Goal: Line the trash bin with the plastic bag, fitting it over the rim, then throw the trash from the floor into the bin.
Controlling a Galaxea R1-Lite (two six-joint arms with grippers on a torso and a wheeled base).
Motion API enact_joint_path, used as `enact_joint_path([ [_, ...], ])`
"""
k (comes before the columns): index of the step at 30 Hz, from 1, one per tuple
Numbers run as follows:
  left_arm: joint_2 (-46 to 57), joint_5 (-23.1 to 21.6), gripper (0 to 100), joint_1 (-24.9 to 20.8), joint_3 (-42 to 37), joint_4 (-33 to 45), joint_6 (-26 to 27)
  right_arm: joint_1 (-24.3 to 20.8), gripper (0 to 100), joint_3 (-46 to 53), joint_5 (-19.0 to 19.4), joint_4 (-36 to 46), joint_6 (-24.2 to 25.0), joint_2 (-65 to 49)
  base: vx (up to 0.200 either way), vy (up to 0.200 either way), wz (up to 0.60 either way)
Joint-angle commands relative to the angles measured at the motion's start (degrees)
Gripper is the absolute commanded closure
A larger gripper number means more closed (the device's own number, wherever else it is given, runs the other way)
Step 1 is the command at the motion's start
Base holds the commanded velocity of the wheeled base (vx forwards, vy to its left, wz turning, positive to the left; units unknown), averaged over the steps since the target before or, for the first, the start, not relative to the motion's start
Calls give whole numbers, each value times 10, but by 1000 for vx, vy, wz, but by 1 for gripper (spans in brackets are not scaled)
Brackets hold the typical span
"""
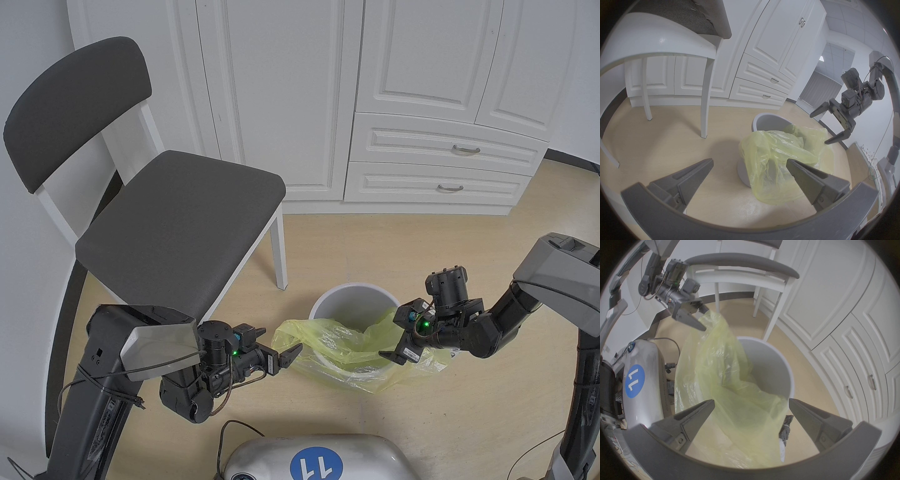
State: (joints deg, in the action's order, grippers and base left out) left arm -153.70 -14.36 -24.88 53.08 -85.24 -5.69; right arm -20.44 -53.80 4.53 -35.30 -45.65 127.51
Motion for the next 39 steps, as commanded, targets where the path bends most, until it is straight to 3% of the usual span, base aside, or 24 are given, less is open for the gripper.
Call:
enact_joint_path([
  [1, -3, -1, 0, 0, 3, 1, 0, -4, 0, 5, 0, -4, -7, 27, 0, 0, 0],
  [12, -7, 0, 0, 2, 8, 1, 0, 2, 0, -25, 3, -34, -7, 88, 0, 0, 0],
  [30, -10, 0, 0, 2, 11, 1, 0, -8, 0, 62, 16, -88, -14, 7, 0, 0, 0],
  [39, -13, 0, 0, 2, 11, 1, 0, 12, 0, 86, 15, -91, -37, 18, 0, 0, 0],
])
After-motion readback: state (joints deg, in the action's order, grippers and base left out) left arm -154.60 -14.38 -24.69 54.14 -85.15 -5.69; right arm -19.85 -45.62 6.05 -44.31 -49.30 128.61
